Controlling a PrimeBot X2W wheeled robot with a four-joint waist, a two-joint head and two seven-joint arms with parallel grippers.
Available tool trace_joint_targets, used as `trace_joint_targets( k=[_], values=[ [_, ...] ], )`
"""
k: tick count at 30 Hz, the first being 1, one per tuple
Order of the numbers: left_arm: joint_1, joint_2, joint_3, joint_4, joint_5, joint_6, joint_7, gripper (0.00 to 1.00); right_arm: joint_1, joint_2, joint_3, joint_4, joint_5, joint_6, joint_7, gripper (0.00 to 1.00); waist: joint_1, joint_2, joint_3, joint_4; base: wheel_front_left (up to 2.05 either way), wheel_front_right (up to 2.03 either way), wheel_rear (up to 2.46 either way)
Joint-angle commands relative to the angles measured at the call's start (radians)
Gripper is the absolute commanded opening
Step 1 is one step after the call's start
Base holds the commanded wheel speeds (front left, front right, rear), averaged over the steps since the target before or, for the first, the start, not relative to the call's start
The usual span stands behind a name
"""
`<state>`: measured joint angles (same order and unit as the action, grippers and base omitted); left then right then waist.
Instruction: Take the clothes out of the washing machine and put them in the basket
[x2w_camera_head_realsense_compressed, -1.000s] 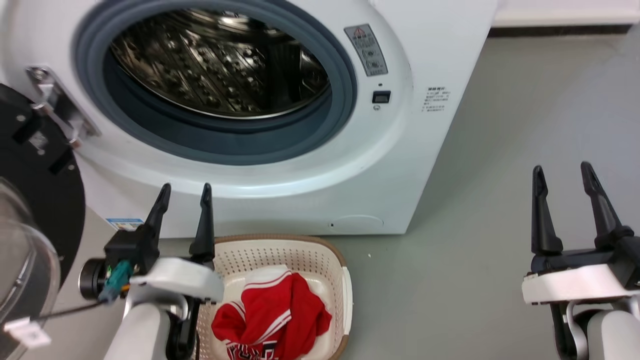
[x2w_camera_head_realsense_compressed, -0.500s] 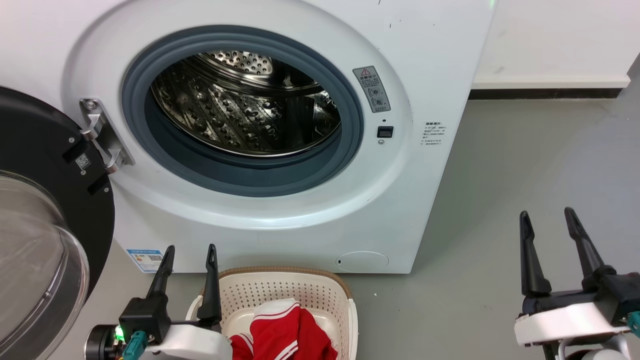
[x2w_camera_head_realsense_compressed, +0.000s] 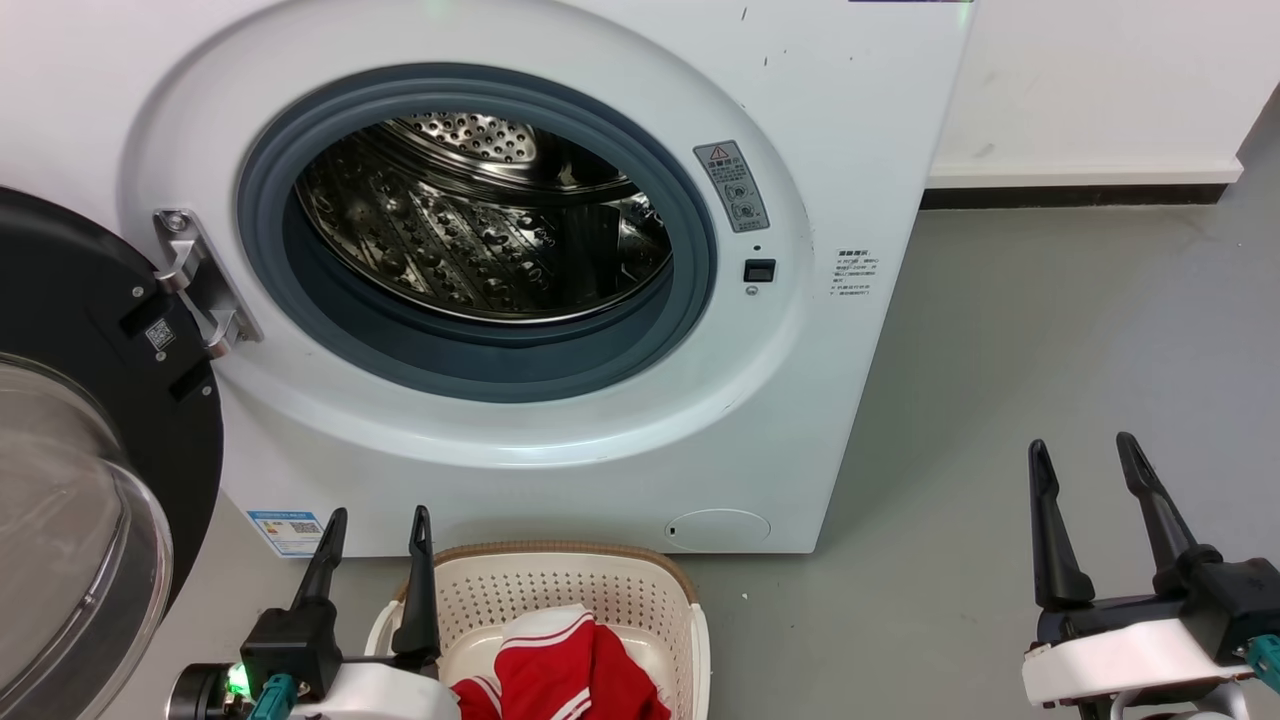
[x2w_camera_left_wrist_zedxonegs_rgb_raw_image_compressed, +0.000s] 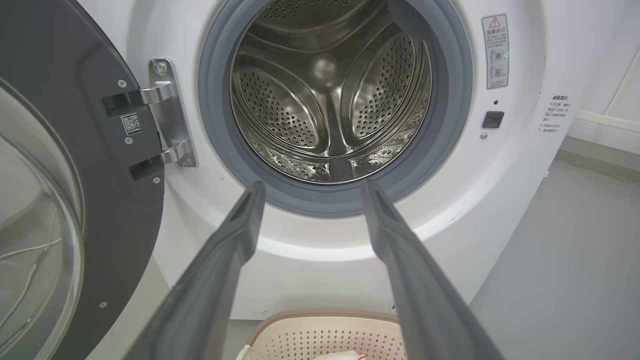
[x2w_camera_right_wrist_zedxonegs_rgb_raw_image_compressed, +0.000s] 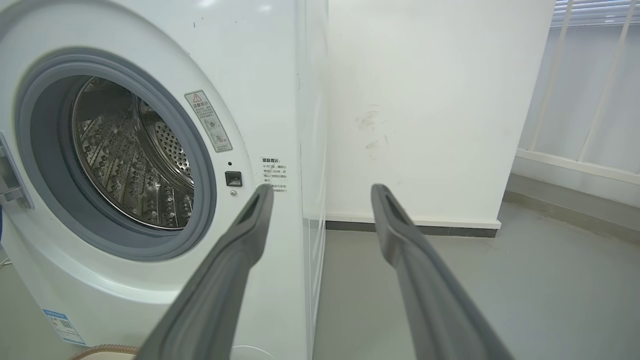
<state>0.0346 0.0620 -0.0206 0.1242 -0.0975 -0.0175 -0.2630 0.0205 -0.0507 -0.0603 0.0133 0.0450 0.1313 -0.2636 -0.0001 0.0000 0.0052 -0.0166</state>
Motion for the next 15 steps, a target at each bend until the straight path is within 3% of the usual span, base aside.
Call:
trace_joint_targets(
  k=[1,9,10,15],
  values=[
    [-0.004,0.0,0.004,0.001,0.008,-0.005,-0.003,1.0,-0.002,0.001,0.0,0.002,0.004,-0.001,-0.002,1.0,0.0001,0.0,0.002,-0.001,0.0,0.0,0.0],
    [-0.02,-0.006,0.012,-0.008,0.017,-0.006,-0.003,1.0,-0.01,0.001,-0.004,-0.001,0.004,-0.001,-0.002,1.0,0.0001,0.0,0.011,0.002,0.0,0.0,0.0],
    [-0.006,-0.005,0.011,-0.005,0.014,-0.008,0.0,0.0,-0.001,0.0,-0.004,0.0,0.0,0.0,0.0,0.0,0.0001,0.0,0.011,0.002,0.0,0.0,0.0],
    [0.006,-0.008,0.014,0.036,-0.003,-0.009,0.012,0.0,0.008,0.001,0.0,0.038,0.018,0.0,0.004,0.0,0.0002,0.0,0.012,0.003,0.0,0.0,0.0]
  ],
)
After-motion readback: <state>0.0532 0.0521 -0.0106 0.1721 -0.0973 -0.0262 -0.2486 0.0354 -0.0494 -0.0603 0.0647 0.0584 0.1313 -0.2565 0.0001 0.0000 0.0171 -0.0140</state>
